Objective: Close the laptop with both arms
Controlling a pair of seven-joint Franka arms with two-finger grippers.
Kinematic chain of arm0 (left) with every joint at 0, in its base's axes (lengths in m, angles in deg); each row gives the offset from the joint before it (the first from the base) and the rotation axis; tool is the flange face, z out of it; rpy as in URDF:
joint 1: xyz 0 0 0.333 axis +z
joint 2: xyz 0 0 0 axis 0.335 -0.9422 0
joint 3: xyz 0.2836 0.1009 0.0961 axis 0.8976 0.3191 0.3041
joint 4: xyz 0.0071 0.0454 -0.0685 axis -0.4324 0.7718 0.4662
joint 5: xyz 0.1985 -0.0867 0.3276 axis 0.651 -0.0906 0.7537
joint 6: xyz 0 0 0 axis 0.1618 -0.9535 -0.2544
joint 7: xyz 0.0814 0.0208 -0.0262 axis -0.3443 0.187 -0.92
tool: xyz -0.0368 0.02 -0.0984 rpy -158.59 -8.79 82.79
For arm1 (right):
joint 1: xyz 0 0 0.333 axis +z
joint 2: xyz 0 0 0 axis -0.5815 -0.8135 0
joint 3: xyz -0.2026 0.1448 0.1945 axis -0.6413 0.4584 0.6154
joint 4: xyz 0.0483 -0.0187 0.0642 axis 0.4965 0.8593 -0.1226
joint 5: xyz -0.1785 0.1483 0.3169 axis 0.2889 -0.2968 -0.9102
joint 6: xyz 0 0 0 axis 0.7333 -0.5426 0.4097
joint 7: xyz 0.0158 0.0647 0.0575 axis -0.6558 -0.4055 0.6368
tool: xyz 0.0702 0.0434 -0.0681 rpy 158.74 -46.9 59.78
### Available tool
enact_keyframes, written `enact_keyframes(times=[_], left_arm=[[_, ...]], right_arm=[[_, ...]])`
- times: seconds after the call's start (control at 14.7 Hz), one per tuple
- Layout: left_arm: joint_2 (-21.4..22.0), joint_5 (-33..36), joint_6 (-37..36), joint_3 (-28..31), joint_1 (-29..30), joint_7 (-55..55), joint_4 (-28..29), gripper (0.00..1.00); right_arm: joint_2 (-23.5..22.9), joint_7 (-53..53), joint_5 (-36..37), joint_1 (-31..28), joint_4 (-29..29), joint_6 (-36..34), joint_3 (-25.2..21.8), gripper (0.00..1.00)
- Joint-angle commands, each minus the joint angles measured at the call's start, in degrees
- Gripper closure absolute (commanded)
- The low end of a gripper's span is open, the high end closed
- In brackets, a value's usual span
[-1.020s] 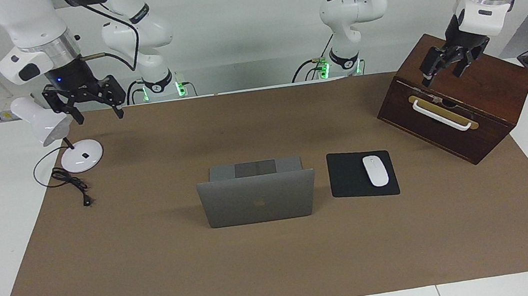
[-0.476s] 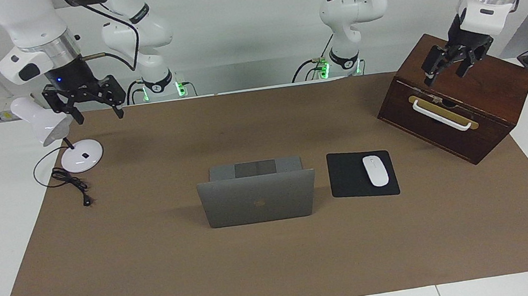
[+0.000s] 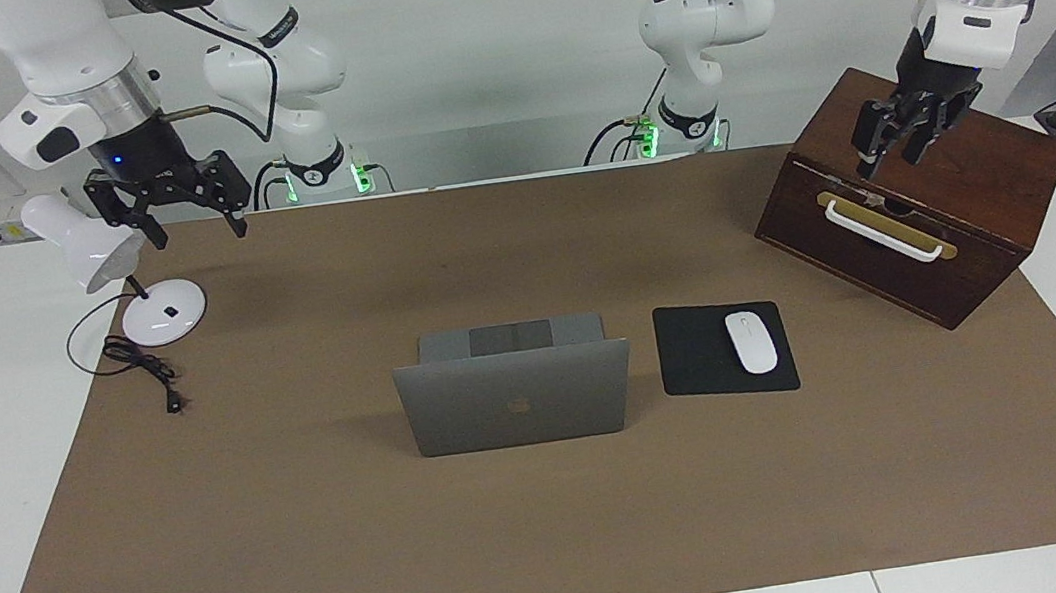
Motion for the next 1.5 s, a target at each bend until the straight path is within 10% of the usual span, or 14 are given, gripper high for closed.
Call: enact_keyframes(times=[0.0,0.27,0.34,0.41,0.48,1.43], left_arm=[[0.9,0.2,0.0,-1.0,-0.1,-8.0,2.3,1.0],[2.6,-2.3,0.7,-1.2,-0.2,-16.2,5.9,1.0],[3.3,-4.3,1.1,-1.1,-0.1,-19.8,7.2,1.0],[3.7,-5.7,1.8,-1.1,0.0,-22.9,8.0,1.0],[3.9,-6.9,2.2,-1.1,0.1,-24.9,9.0,1.0],[9.7,-25.1,28.6,-1.6,-4.9,-62.3,29.9,1.0]], right_arm=[[1.4,0.0,-0.4,-1.0,1.5,0.4,0.5,0.0],[1.4,0.5,-0.4,-1.1,1.6,0.4,0.5,0.01],[1.4,0.5,-0.4,-1.1,1.6,0.4,0.5,0.22],[1.4,0.5,-0.4,-1.1,1.5,0.4,0.5,0.8],[1.3,0.5,-0.4,-1.1,1.5,0.4,0.5,1.0],[0.5,0.9,-0.9,1.6,1.6,11.4,1.2,1.0]])
